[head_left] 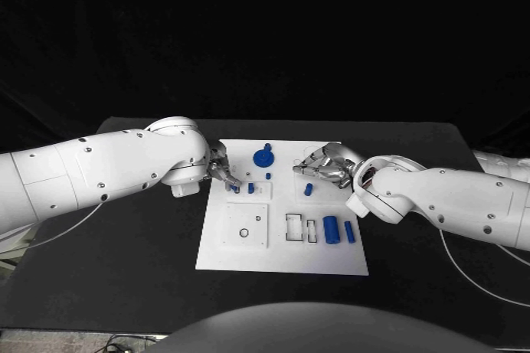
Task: Assemble the parts on the task board
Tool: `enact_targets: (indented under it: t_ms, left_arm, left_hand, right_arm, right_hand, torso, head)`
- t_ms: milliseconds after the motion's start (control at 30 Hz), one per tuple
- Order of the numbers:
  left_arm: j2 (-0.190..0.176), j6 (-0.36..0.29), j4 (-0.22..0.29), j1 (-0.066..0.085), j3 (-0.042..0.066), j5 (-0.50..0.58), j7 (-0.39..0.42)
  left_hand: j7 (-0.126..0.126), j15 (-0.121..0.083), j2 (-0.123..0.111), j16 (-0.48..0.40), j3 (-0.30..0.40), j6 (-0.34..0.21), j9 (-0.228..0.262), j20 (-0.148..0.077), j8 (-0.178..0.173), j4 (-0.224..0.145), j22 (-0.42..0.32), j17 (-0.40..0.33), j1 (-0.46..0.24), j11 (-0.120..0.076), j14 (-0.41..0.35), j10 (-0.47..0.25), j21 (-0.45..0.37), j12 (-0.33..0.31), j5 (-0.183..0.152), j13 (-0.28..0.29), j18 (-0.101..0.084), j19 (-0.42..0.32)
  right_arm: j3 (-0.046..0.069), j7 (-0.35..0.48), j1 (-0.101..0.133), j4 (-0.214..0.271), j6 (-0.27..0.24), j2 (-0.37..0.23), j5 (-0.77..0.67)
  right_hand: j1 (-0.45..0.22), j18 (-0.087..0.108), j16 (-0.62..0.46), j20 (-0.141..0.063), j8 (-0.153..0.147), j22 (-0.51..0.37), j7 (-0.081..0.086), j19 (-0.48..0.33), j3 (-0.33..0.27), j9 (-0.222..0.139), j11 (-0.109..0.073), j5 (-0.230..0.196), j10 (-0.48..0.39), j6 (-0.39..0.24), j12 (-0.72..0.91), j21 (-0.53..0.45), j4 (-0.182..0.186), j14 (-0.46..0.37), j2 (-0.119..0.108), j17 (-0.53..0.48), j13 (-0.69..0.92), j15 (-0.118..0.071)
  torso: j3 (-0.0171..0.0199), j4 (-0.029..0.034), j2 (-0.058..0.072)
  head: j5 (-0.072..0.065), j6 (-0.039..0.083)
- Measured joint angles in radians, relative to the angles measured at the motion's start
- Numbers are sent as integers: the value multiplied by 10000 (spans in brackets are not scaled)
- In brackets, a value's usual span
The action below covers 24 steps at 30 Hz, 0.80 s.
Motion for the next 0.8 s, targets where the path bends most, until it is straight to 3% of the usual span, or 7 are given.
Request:
enact_targets:
  t_ms: [800]
  left_arm:
    - [91,8,-71,-91,1,-286,-60]
  left_hand:
    - [17,1,0,0,126,17,-28,0,17,11,0,-1,0,0,-1,0,0,19,40,-14,0,0]
  right_arm:
    - [-1,5,-1,-16,-1,37,-1]
  right_hand:
    - [0,0,0,0,0,-3,0,0,0,0,0,0,0,0,0,0,0,0,0,-3,-1,0]
  torso:
    - [8,-4,-7]
  head:
    - [0,-36]
